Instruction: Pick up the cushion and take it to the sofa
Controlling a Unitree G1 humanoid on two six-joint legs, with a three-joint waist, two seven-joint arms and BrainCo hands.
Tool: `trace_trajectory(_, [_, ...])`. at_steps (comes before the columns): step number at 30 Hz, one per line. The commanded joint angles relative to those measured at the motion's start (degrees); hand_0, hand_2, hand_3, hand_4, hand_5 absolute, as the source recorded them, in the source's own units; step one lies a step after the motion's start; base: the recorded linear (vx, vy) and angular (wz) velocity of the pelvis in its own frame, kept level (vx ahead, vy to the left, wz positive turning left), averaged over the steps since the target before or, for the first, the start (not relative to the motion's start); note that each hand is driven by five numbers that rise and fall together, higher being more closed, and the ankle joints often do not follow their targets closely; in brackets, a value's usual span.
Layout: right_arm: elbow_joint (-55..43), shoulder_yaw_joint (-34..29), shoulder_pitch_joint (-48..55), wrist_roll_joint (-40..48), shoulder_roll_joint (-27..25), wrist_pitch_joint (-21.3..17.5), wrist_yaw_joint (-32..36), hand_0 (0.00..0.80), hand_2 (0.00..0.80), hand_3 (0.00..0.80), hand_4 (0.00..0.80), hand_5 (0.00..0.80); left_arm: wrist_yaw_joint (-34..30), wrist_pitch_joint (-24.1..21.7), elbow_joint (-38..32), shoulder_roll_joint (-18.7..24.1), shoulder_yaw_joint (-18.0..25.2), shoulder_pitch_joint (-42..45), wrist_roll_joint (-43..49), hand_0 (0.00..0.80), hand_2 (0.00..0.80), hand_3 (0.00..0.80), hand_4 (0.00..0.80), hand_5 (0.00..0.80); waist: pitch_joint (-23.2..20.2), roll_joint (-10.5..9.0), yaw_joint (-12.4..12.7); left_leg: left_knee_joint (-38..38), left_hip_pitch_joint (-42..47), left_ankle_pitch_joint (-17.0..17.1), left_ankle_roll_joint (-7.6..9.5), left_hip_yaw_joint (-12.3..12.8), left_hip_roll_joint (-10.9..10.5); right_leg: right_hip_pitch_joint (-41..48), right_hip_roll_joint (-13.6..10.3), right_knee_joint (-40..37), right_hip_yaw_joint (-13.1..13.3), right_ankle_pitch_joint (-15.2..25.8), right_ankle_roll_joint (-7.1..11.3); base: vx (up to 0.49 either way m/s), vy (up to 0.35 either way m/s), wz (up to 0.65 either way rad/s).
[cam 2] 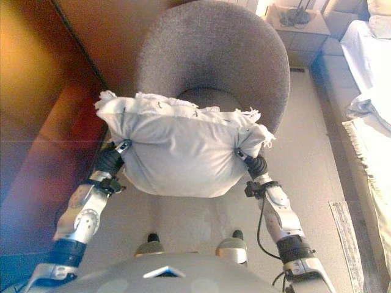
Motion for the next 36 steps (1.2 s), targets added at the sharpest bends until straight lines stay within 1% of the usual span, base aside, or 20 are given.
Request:
trace_trajectory(1, [-9.38,-0.59,-3.06,3.93,1.13,-4.09,2.57,0.800,0.800,0.800,0.800,0.800,-2.48,-4.86,-7.15,-0.66,0.96,-4.80,-3.10,0.800,0.800,0.800,0.800,0.800,-1.58,0.39,1.00,1.35,-0.74,-1.52,2.95,1.63,0.43,-3.13,-0.49,1.44,-3.23,1.88,0.67,0.000,0.000,0.00])
trace_trajectory(12, [-8.81,-0.16,-3.18,3.69,1.56,-4.73,1.54,0.800,0.800,0.800,0.800,0.800,-2.75,-3.73,-7.13,-0.91,0.77,-4.68,-2.97,0.800,0.800,0.800,0.800,0.800,-1.15,0.52,1.14,1.11,-0.95,-1.39,2.84,1.60,0.51,-3.10,-0.90,1.50,-3.54,1.98,0.89,0.000,0.000,0.00])
trace_trajectory(16, [-7.83,0.04,-2.97,4.23,2.00,-4.06,0.23,0.800,0.800,0.800,0.800,0.800,-0.66,-3.54,-6.35,-0.91,0.88,-4.35,-1.28,0.800,0.800,0.800,0.800,0.800,-1.26,0.40,1.15,1.33,-0.63,-1.49,2.67,1.29,0.71,-2.75,-1.18,1.83,-2.95,1.75,1.01,0.061,0.044,0.01])
trace_trajectory(18, [-7.68,-0.02,-3.22,4.33,2.13,-3.89,-0.09,0.800,0.800,0.800,0.800,0.800,-0.50,-3.53,-6.23,-0.96,1.32,-4.03,-0.56,0.800,0.800,0.800,0.800,0.800,-1.01,0.15,1.05,3.47,-0.78,-2.32,2.75,1.06,0.81,-3.01,-1.42,2.94,-1.80,1.35,0.91,0.087,0.060,0.00])
trace_trajectory(20, [-7.83,-0.04,-3.61,4.65,1.63,-3.91,-0.21,0.800,0.800,0.800,0.800,0.800,-0.61,-4.43,-6.36,-0.33,1.52,-3.74,-0.31,0.800,0.800,0.800,0.800,0.800,-0.11,-0.21,1.05,8.37,-2.68,-4.40,3.03,-0.56,0.17,-4.11,-1.86,4.59,0.52,1.15,0.43,0.039,0.061,-0.01])
trace_trajectory(21, [-7.55,0.06,-4.00,5.25,1.44,-4.12,-0.25,0.800,0.800,0.800,0.800,0.800,-0.34,-4.56,-6.30,-0.19,1.38,-3.96,-0.44,0.800,0.800,0.800,0.800,0.800,0.35,-0.33,1.06,9.93,-3.51,-5.20,3.24,-1.24,-0.28,-4.70,-2.37,5.10,1.38,1.50,0.31,-0.013,0.106,-0.03])
trace_trajectory(24, [-5.37,0.61,-5.87,5.67,1.77,-5.42,-0.45,0.800,0.800,0.800,0.800,0.800,0.57,-4.54,-4.00,0.05,0.30,-6.60,-0.40,0.800,0.800,0.800,0.800,0.800,1.09,-0.37,0.83,11.58,-4.35,-6.71,4.20,-1.29,-1.50,-5.75,-4.66,6.76,2.89,2.59,0.33,-0.011,0.147,-0.11])
trace_trajectory(26, [-5.37,0.51,-6.15,4.87,2.17,-5.26,-0.63,0.800,0.800,0.800,0.800,0.800,0.54,-3.78,-3.01,0.16,-0.43,-8.09,0.25,0.800,0.800,0.800,0.800,0.800,1.32,-0.45,0.47,11.82,-4.65,-7.64,5.69,-1.83,-3.14,-7.19,-6.39,11.31,5.06,3.58,0.23,0.020,0.182,-0.10])
trace_trajectory(28, [-5.67,0.34,-5.88,3.26,2.23,-5.45,-2.44,0.800,0.800,0.800,0.800,0.800,0.92,-3.42,-1.75,0.30,-1.64,-9.07,1.14,0.800,0.800,0.800,0.800,0.800,2.01,-0.16,-0.38,11.99,-4.56,-8.37,7.71,-2.63,-4.80,-10.79,-7.51,19.52,8.28,6.73,-0.22,0.026,0.210,-0.06])
trace_trajectory(29, [-5.89,0.43,-5.82,3.06,2.20,-5.74,-3.34,0.800,0.800,0.800,0.800,0.800,0.82,-3.36,-1.26,0.22,-2.14,-9.67,1.35,0.800,0.800,0.800,0.800,0.800,2.40,-0.02,-0.62,11.95,-4.32,-8.74,8.46,-2.68,-5.34,-12.99,-7.78,23.50,9.52,8.03,-0.28,0.039,0.219,-0.03])
trace_trajectory(31, [-6.02,0.65,-5.75,3.47,2.28,-6.32,-4.59,0.800,0.800,0.800,0.800,0.800,0.74,-3.22,-0.48,0.18,-3.17,-10.86,2.13,0.800,0.800,0.800,0.800,0.800,3.37,0.56,-1.19,12.00,-3.27,-9.57,9.40,-2.69,-5.73,-16.66,-7.08,30.18,11.12,9.76,-0.68,0.100,0.169,0.18])
trace_trajectory(32, [-5.54,0.51,-5.69,3.94,2.42,-6.59,-4.56,0.800,0.800,0.800,0.800,0.800,0.41,-3.06,-0.25,0.22,-3.21,-11.07,2.18,0.800,0.800,0.800,0.800,0.800,3.59,0.53,-1.25,12.10,-2.79,-9.95,9.51,-2.69,-5.98,-17.21,-6.77,31.05,11.27,9.94,-0.71,0.166,0.094,0.27])
trace_trajectory(33, [-4.94,0.15,-5.63,4.05,2.70,-6.67,-4.10,0.800,0.800,0.800,0.800,0.800,0.11,-2.48,-0.49,0.18,-2.88,-10.94,2.24,0.800,0.800,0.800,0.800,0.800,3.67,0.31,-1.32,12.11,-2.21,-10.29,9.47,-2.68,-6.31,-17.21,-6.27,30.45,11.13,9.88,-0.69,0.238,0.020,0.13])
trace_trajectory(36, [-4.39,-0.80,-5.34,4.17,3.22,-5.95,-2.93,0.800,0.800,0.800,0.800,0.800,-1.39,-1.95,-1.13,0.19,-1.52,-9.49,2.67,0.800,0.800,0.800,0.800,0.800,3.55,-1.13,-1.93,12.37,-0.36,-11.84,8.82,-2.41,-7.54,-16.05,-3.82,22.90,9.75,8.84,-0.57,0.321,-0.052,-0.07])
